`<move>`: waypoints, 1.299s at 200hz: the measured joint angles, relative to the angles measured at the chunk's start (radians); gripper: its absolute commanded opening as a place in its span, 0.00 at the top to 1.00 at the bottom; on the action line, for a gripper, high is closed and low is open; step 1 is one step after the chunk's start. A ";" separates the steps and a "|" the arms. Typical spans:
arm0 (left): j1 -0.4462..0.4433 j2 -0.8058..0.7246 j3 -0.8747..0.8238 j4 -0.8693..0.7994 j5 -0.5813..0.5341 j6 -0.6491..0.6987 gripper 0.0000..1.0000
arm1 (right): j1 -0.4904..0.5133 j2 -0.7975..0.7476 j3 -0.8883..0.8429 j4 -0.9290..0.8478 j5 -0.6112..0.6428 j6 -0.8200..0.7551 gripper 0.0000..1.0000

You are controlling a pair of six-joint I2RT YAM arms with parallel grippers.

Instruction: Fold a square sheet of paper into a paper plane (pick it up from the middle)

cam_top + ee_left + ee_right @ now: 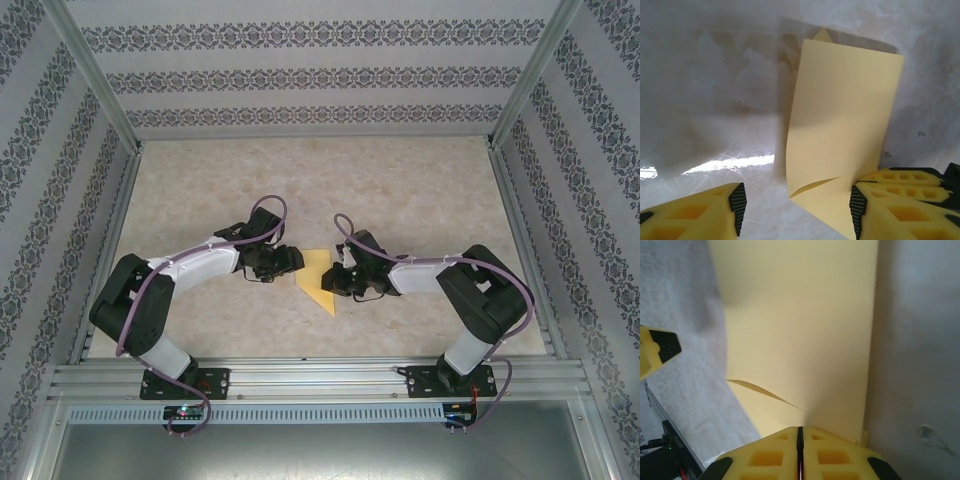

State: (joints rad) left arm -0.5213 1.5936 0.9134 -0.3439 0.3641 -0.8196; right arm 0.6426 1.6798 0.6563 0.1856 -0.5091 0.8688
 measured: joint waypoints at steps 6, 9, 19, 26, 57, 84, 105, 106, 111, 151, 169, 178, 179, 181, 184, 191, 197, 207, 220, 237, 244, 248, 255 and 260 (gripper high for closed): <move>0.000 0.005 0.000 0.002 0.003 0.000 0.40 | -0.006 0.008 -0.012 0.016 -0.007 0.004 0.89; 0.000 0.007 0.000 0.002 0.003 0.000 0.40 | -0.008 0.010 -0.018 0.030 -0.015 0.006 0.89; 0.000 0.015 0.002 0.002 0.008 0.000 0.40 | -0.019 0.014 -0.030 0.062 -0.035 0.016 0.89; 0.000 0.021 0.002 0.002 0.012 0.000 0.40 | -0.026 0.020 -0.039 0.089 -0.051 0.023 0.89; 0.000 0.035 0.003 0.007 0.032 -0.001 0.39 | -0.048 0.036 -0.073 0.180 -0.111 0.053 0.89; 0.000 0.045 0.004 0.025 0.057 -0.012 0.41 | -0.058 0.044 -0.088 0.220 -0.135 0.068 0.88; 0.000 0.062 0.005 0.051 0.084 -0.028 0.44 | -0.063 0.047 -0.093 0.235 -0.144 0.071 0.89; 0.000 0.063 0.005 0.053 0.086 -0.029 0.44 | -0.063 0.047 -0.093 0.235 -0.144 0.072 0.88; 0.000 0.068 0.006 0.055 0.091 -0.032 0.44 | -0.064 0.048 -0.095 0.239 -0.147 0.072 0.88; 0.000 0.106 0.010 0.082 0.109 -0.057 0.44 | -0.069 0.053 -0.102 0.261 -0.159 0.075 0.89; 0.000 0.118 0.012 0.092 0.116 -0.065 0.45 | -0.072 0.059 -0.103 0.272 -0.171 0.076 0.89; 0.000 0.123 0.014 0.095 0.124 -0.068 0.45 | -0.074 0.060 -0.105 0.277 -0.174 0.077 0.89; 0.000 0.123 0.015 0.095 0.124 -0.068 0.45 | -0.074 0.061 -0.106 0.277 -0.174 0.078 0.89; 0.000 0.125 0.016 0.097 0.126 -0.069 0.45 | -0.075 0.061 -0.106 0.278 -0.175 0.078 0.89; 0.000 0.126 0.017 0.098 0.128 -0.069 0.45 | -0.076 0.062 -0.107 0.282 -0.179 0.079 0.89; 0.000 0.130 0.021 0.100 0.133 -0.072 0.47 | -0.078 0.065 -0.108 0.287 -0.185 0.079 0.89; 0.000 0.134 0.023 0.105 0.137 -0.074 0.48 | -0.078 0.067 -0.109 0.291 -0.188 0.079 0.89; 0.000 0.138 0.025 0.114 0.145 -0.079 0.49 | -0.080 0.069 -0.110 0.296 -0.192 0.080 0.89; 0.000 0.146 0.026 0.131 0.159 -0.084 0.52 | -0.084 0.072 -0.111 0.302 -0.200 0.083 0.89; 0.000 0.157 0.026 0.150 0.174 -0.091 0.52 | -0.085 0.075 -0.112 0.307 -0.206 0.086 0.89; 0.000 0.163 0.026 0.158 0.182 -0.095 0.52 | -0.087 0.075 -0.112 0.309 -0.208 0.087 0.89; 0.000 0.165 0.026 0.161 0.185 -0.098 0.52 | -0.089 0.076 -0.114 0.312 -0.209 0.087 0.89; 0.000 0.170 0.026 0.166 0.188 -0.102 0.52 | -0.090 0.077 -0.115 0.316 -0.212 0.087 0.89; 0.000 0.173 0.026 0.171 0.191 -0.103 0.53 | -0.091 0.077 -0.116 0.319 -0.214 0.087 0.88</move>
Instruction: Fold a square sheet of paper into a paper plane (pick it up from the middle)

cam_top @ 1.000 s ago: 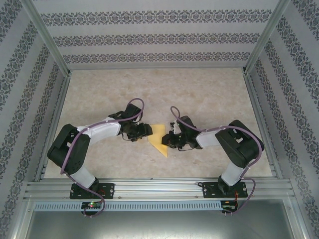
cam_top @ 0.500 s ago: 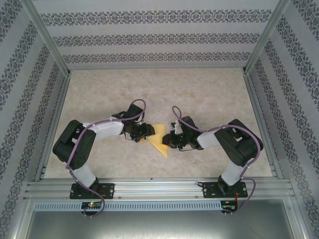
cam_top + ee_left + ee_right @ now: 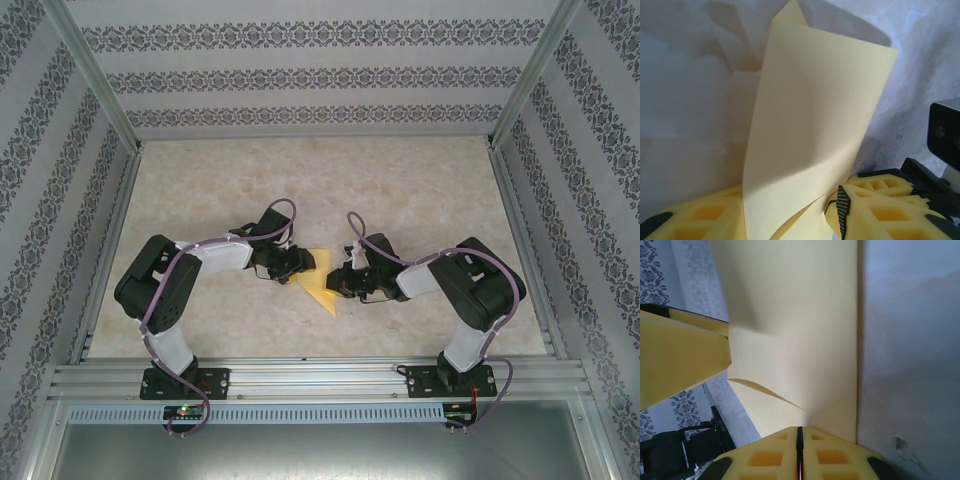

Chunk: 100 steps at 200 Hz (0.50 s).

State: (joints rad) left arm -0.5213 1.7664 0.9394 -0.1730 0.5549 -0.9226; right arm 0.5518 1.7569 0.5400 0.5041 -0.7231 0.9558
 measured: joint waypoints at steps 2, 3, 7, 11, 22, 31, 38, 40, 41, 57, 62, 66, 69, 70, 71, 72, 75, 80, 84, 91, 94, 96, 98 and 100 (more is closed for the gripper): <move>0.000 0.000 0.000 0.002 0.000 0.000 0.53 | 0.000 0.000 0.000 0.002 0.000 0.000 0.89; 0.000 0.001 0.000 0.003 0.001 -0.001 0.53 | 0.000 0.001 0.000 0.002 0.000 0.000 0.89; 0.000 0.003 0.000 0.006 0.003 -0.002 0.53 | 0.000 0.001 -0.001 0.003 -0.001 0.000 0.89; 0.000 0.004 0.000 0.009 0.005 -0.003 0.53 | 0.000 0.001 -0.002 0.005 -0.001 0.000 0.89; 0.000 0.005 0.000 0.014 0.011 -0.005 0.52 | 0.000 0.002 -0.003 0.009 -0.003 0.000 0.88; 0.000 0.006 0.000 0.022 0.014 -0.007 0.53 | -0.003 0.003 -0.005 0.013 -0.005 0.000 0.89; 0.000 0.006 0.000 0.028 0.018 -0.010 0.55 | -0.004 0.004 -0.005 0.016 -0.008 0.000 0.89; 0.000 0.006 0.000 0.030 0.018 -0.010 0.56 | -0.005 0.005 -0.006 0.017 -0.009 0.000 0.88; 0.000 0.006 0.000 0.031 0.018 -0.011 0.56 | -0.005 0.005 -0.006 0.017 -0.010 0.000 0.89; 0.000 0.006 0.000 0.044 0.023 -0.018 0.61 | -0.006 0.007 -0.006 0.021 -0.016 0.000 0.88; 0.000 0.006 0.000 0.048 0.025 -0.022 0.62 | -0.006 0.007 -0.006 0.021 -0.017 0.000 0.88; 0.000 0.006 0.000 0.053 0.026 -0.022 0.63 | -0.007 0.007 -0.006 0.021 -0.016 0.000 0.88; 0.000 0.006 0.000 0.055 0.027 -0.025 0.63 | -0.007 0.007 -0.006 0.021 -0.017 0.000 0.88; 0.000 0.006 0.000 0.055 0.028 -0.025 0.63 | -0.007 0.007 -0.006 0.021 -0.017 0.000 0.88; 0.000 0.006 0.000 0.056 0.029 -0.025 0.63 | -0.007 0.007 -0.006 0.021 -0.017 0.000 0.88; 0.000 0.006 0.000 0.056 0.029 -0.025 0.63 | -0.007 0.007 -0.006 0.021 -0.017 0.000 0.88; 0.000 0.006 0.000 0.058 0.029 -0.026 0.63 | -0.007 0.007 -0.006 0.021 -0.017 0.000 0.88; 0.000 0.006 0.000 0.058 0.030 -0.026 0.64 | -0.007 0.007 -0.006 0.021 -0.017 0.000 0.88; 0.000 0.006 0.000 0.058 0.030 -0.027 0.63 | -0.007 0.007 -0.006 0.021 -0.017 0.000 0.88; 0.000 0.006 0.000 0.058 0.030 -0.029 0.62 | -0.007 0.007 -0.006 0.021 -0.018 0.000 0.88; 0.000 0.006 0.000 0.058 0.030 -0.029 0.62 | -0.007 0.007 -0.006 0.021 -0.018 0.000 0.88; 0.000 0.006 0.000 0.058 0.030 -0.029 0.62 | -0.007 0.007 -0.006 0.021 -0.018 -0.001 0.88; 0.000 0.006 0.000 0.059 0.030 -0.029 0.62 | -0.007 0.007 -0.006 0.021 -0.018 -0.001 0.88; 0.000 0.006 0.000 0.059 0.030 -0.029 0.62 | -0.007 0.007 -0.006 0.021 -0.019 -0.001 0.88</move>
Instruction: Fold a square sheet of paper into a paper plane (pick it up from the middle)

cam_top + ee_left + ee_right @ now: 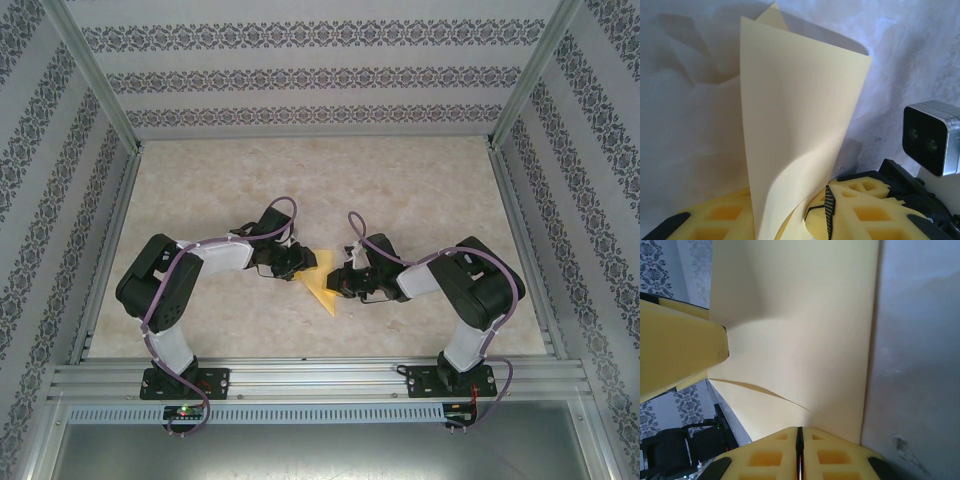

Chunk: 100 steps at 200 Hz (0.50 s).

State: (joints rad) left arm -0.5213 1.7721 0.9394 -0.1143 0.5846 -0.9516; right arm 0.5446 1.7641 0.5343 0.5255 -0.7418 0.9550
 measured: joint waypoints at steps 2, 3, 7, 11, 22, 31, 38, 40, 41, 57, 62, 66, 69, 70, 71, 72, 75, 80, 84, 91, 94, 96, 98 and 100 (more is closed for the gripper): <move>0.000 0.000 0.000 0.000 0.000 0.000 0.63 | 0.000 0.000 0.000 0.000 0.000 0.000 0.88; 0.000 0.000 0.000 0.000 0.000 0.000 0.63 | 0.000 0.000 0.000 0.000 0.000 0.000 0.88; 0.000 0.000 0.000 0.000 0.000 0.000 0.63 | -0.002 0.000 0.000 0.000 -0.001 0.000 0.88; 0.000 0.000 0.000 0.000 0.000 0.000 0.64 | -0.002 0.000 0.000 0.000 -0.002 0.000 0.88; 0.000 0.000 0.000 0.000 0.000 -0.002 0.68 | -0.005 0.000 0.000 0.000 -0.004 0.000 0.87; 0.000 0.000 0.000 0.001 0.000 -0.004 0.75 | -0.005 0.000 0.000 0.000 -0.006 0.000 0.86; 0.000 0.000 0.000 0.003 0.000 -0.006 0.80 | -0.005 0.000 0.000 0.000 -0.007 0.000 0.86; 0.000 0.000 0.000 0.005 0.000 -0.008 0.81 | -0.005 0.000 0.000 0.000 -0.007 0.000 0.86; 0.000 0.000 0.000 0.005 0.000 -0.010 0.81 | -0.005 0.000 0.000 0.000 -0.008 0.000 0.86; 0.000 0.000 0.000 0.015 -0.001 -0.023 0.86 | -0.005 -0.001 0.001 0.000 -0.009 0.000 0.84; 0.000 0.000 0.000 0.018 -0.002 -0.025 0.87 | -0.005 -0.003 0.002 -0.001 -0.008 0.000 0.82; 0.000 -0.001 0.000 0.018 -0.002 -0.026 0.88 | -0.005 -0.004 0.003 -0.002 -0.008 -0.001 0.81; 0.000 -0.002 0.000 0.018 -0.003 -0.027 0.88 | -0.004 -0.007 0.003 -0.006 -0.007 0.000 0.81; 0.000 -0.003 0.000 0.018 -0.004 -0.029 0.88 | -0.004 -0.008 0.004 -0.008 -0.007 -0.001 0.81; 0.000 -0.003 0.000 0.017 -0.005 -0.029 0.88 | -0.004 -0.008 0.004 -0.008 -0.008 -0.001 0.81; 0.000 -0.003 0.000 0.017 -0.006 -0.029 0.89 | -0.004 -0.008 0.004 -0.008 -0.007 -0.002 0.81; 0.000 -0.005 0.000 0.016 -0.008 -0.030 0.89 | -0.004 -0.013 0.006 -0.013 -0.003 -0.004 0.81; 0.000 -0.009 0.000 0.015 -0.010 -0.031 0.90 | -0.004 -0.016 0.007 -0.020 0.003 -0.006 0.79; 0.000 -0.013 0.000 0.014 -0.015 -0.034 0.90 | -0.003 -0.023 0.007 -0.028 0.010 -0.009 0.78; 0.000 -0.021 0.000 0.011 -0.020 -0.035 0.91 | -0.002 -0.036 0.007 -0.044 0.023 -0.016 0.76; 0.000 -0.027 0.000 0.009 -0.022 -0.036 0.92 | -0.002 -0.042 0.007 -0.050 0.029 -0.021 0.76; 0.000 -0.029 0.000 0.007 -0.024 -0.038 0.93 | -0.002 -0.050 0.007 -0.060 0.037 -0.022 0.76; 0.000 -0.032 0.000 0.006 -0.028 -0.037 0.93 | -0.001 -0.056 0.007 -0.069 0.048 -0.026 0.75; 0.000 -0.035 0.000 0.005 -0.030 -0.038 0.93 | -0.002 -0.063 0.007 -0.077 0.053 -0.030 0.75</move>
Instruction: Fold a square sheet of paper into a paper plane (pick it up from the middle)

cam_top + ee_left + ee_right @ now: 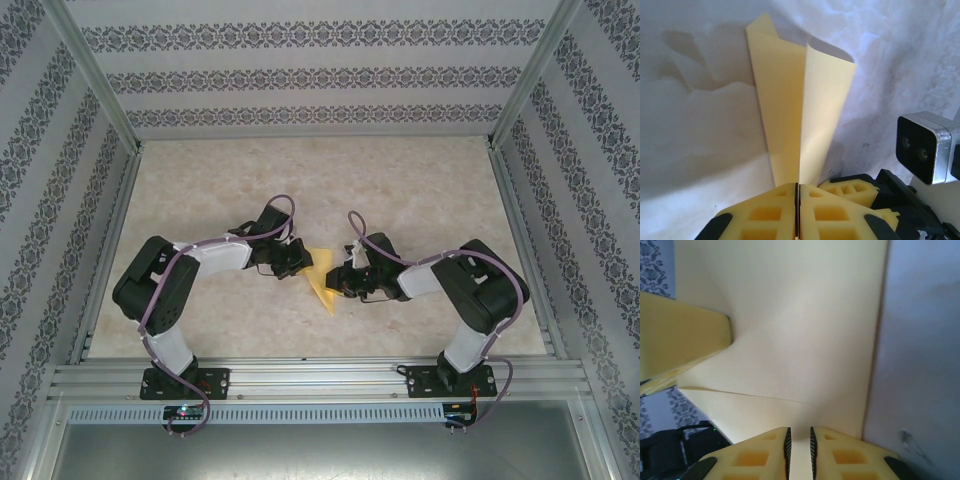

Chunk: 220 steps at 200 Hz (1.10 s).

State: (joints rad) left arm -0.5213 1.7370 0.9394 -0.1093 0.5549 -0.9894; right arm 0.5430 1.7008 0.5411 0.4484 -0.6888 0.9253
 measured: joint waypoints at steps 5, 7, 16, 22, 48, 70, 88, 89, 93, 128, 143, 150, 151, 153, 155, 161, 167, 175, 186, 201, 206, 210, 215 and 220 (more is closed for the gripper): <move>0.000 -0.008 0.000 -0.002 -0.006 -0.003 0.93 | 0.000 -0.020 0.000 -0.024 0.020 -0.010 0.74; 0.000 -0.011 0.000 -0.003 -0.008 -0.003 0.94 | 0.000 -0.026 0.000 -0.030 0.024 -0.012 0.73; 0.000 -0.026 0.000 -0.006 -0.014 -0.007 0.94 | 0.004 -0.070 0.000 -0.073 0.060 -0.035 0.69; 0.000 -0.034 0.000 -0.006 -0.018 -0.009 0.94 | 0.010 -0.106 0.000 -0.104 0.091 -0.054 0.68; 0.000 -0.053 0.000 -0.008 -0.038 -0.015 0.94 | 0.084 -0.268 0.000 -0.214 0.254 -0.163 0.62; 0.001 -0.053 0.000 -0.016 -0.048 -0.019 0.95 | 0.211 -0.385 -0.001 -0.275 0.442 -0.281 0.58; 0.002 -0.053 0.000 -0.019 -0.058 -0.023 0.95 | 0.313 -0.447 -0.020 -0.277 0.591 -0.379 0.55; 0.002 -0.053 0.000 -0.020 -0.058 -0.023 0.95 | 0.316 -0.449 -0.021 -0.277 0.595 -0.382 0.55; 0.002 -0.053 0.000 -0.020 -0.060 -0.023 0.95 | 0.336 -0.458 -0.029 -0.274 0.622 -0.405 0.54; 0.006 -0.053 0.000 -0.021 -0.061 -0.027 0.95 | 0.493 -0.415 -0.034 -0.284 0.818 -0.582 0.51; 0.006 -0.053 0.000 -0.022 -0.061 -0.029 0.95 | 0.539 -0.354 -0.008 -0.293 0.880 -0.640 0.52; 0.006 -0.053 0.000 -0.022 -0.062 -0.030 0.95 | 0.557 -0.322 0.009 -0.296 0.907 -0.664 0.52; 0.006 -0.053 0.000 -0.022 -0.061 -0.030 0.95 | 0.559 -0.319 0.011 -0.296 0.909 -0.666 0.52; 0.006 -0.053 0.000 -0.022 -0.061 -0.030 0.95 | 0.564 -0.312 0.015 -0.297 0.916 -0.671 0.52; 0.006 -0.053 0.000 -0.022 -0.062 -0.030 0.95 | 0.568 -0.304 0.020 -0.298 0.923 -0.676 0.52; 0.006 -0.053 0.000 -0.023 -0.062 -0.031 0.95 | 0.579 -0.281 0.034 -0.300 0.943 -0.693 0.52; 0.006 -0.053 0.000 -0.023 -0.061 -0.030 0.95 | 0.589 -0.258 0.049 -0.301 0.967 -0.706 0.52; 0.006 -0.053 0.000 -0.024 -0.061 -0.031 0.95 | 0.602 -0.228 0.070 -0.303 1.001 -0.724 0.52; 0.006 -0.053 0.000 -0.025 -0.061 -0.032 0.95 | 0.615 -0.189 0.097 -0.304 1.058 -0.744 0.54; 0.006 -0.053 0.000 -0.025 -0.061 -0.033 0.95 | 0.627 -0.149 0.124 -0.310 1.133 -0.767 0.56; 0.006 -0.053 0.000 -0.025 -0.061 -0.033 0.95 | 0.631 -0.139 0.129 -0.311 1.152 -0.776 0.57; 0.006 -0.053 0.000 -0.025 -0.061 -0.033 0.95 | 0.632 -0.134 0.131 -0.311 1.165 -0.780 0.57; 0.006 -0.053 0.000 -0.025 -0.061 -0.033 0.95 | 0.633 -0.127 0.133 -0.310 1.179 -0.785 0.58; 0.006 -0.053 0.000 -0.025 -0.061 -0.033 0.95 | 0.633 -0.122 0.133 -0.310 1.189 -0.794 0.58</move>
State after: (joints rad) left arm -0.5148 1.6836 0.9394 -0.1345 0.4934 -1.0225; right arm 1.1763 1.5787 0.6743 0.1383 0.5007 0.1314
